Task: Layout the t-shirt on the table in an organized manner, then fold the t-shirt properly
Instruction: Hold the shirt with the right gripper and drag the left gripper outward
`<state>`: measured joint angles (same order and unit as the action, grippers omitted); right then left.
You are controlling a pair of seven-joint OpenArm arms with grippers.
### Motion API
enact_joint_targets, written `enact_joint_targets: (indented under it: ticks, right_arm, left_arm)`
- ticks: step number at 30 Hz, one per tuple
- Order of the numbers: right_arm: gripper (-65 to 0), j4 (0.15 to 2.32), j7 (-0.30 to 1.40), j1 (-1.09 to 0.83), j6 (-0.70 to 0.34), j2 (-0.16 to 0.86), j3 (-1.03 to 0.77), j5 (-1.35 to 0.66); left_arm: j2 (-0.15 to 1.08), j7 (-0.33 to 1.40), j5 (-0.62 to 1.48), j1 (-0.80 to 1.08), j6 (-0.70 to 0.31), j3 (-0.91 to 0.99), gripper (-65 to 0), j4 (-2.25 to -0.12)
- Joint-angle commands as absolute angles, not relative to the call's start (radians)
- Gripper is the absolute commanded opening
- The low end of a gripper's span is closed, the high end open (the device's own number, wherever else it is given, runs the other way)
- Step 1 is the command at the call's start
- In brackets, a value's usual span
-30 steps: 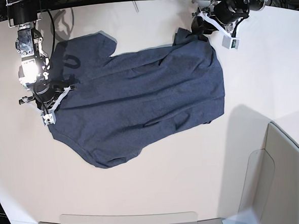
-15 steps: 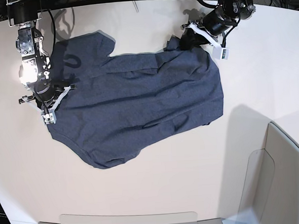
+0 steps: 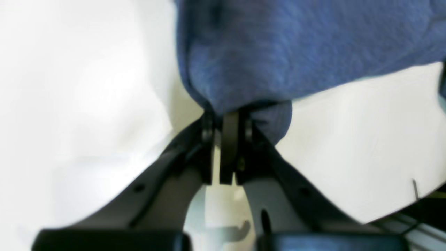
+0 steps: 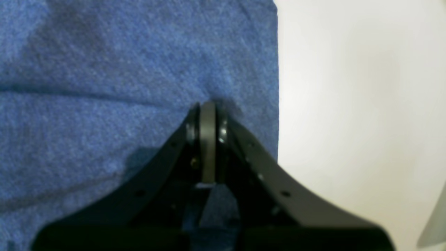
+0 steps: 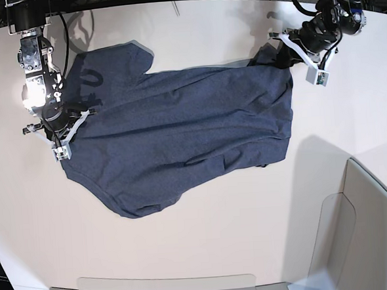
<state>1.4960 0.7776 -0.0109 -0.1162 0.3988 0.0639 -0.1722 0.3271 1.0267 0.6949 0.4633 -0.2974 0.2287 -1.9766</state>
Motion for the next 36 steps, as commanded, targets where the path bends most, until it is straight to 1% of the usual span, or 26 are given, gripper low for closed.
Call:
enact_joint_targets:
  ticks: [1,4,8,11,15,18,22,25,27,30,32,36]
  right_arm:
    - [-65.0,1.483,0.895,-0.03,-0.124,0.412,0.062,-0.165]
    - [-65.0,1.483,0.895,-0.03,-0.124,0.412,0.062,-0.165]
    - [-65.0,1.483,0.895,-0.03,-0.124,0.414,0.061,-0.165]
    - [-65.0,1.483,0.895,-0.03,-0.124,0.438,0.065,-0.165]
    - [-65.0,1.483,0.895,-0.03,-0.124,0.446,0.062,-0.165]
    - [-65.0,1.483,0.895,-0.028,-0.124,0.446,0.061,-0.165]
    - [-65.0,1.483,0.895,-0.028,-0.124,0.446,0.065,-0.165]
    - [-65.0,1.483,0.895,-0.028,-0.124,0.444,0.065,-0.165]
    - [-65.0,1.483,0.895,-0.028,-0.124,0.444,0.065,-0.165]
    - [-65.0,1.483,0.895,-0.028,-0.124,0.444,0.062,-0.165]
    - [-65.0,1.481,0.895,-0.03,-0.124,0.446,0.061,-0.165]
    - [-65.0,1.481,0.895,-0.044,-0.124,0.446,0.062,-0.165]
  left_arm:
    - [0.351,1.012,0.707,0.467,-0.302,0.231,-65.0,-2.017]
    - [0.398,1.012,0.665,0.467,-0.3,0.231,-65.0,-2.069]
    - [0.401,0.995,0.463,0.464,-0.3,0.217,-65.0,-2.077]
    - [0.403,0.886,0.246,0.467,-0.3,0.136,-65.0,-2.078]
    - [0.4,0.759,-0.125,0.47,-0.3,0.018,-65.0,-2.077]
    - [0.371,0.69,-0.386,0.463,-0.283,-0.059,-65.0,-2.077]
    - [0.354,0.553,-0.7,0.455,-0.131,-0.133,-65.0,-2.077]
    - [0.349,0.427,-0.903,0.426,0.025,-0.148,-65.0,-2.077]
    - [0.349,0.366,-0.997,0.423,0.133,-0.15,-65.0,-2.077]
    - [0.348,0.325,-1.044,0.429,0.245,-0.154,-65.0,-2.075]
    - [0.338,0.328,-1.04,0.447,0.282,-0.173,-65.0,-2.063]
    - [0.323,0.32,-1.04,0.575,0.286,-0.228,-65.0,-1.988]
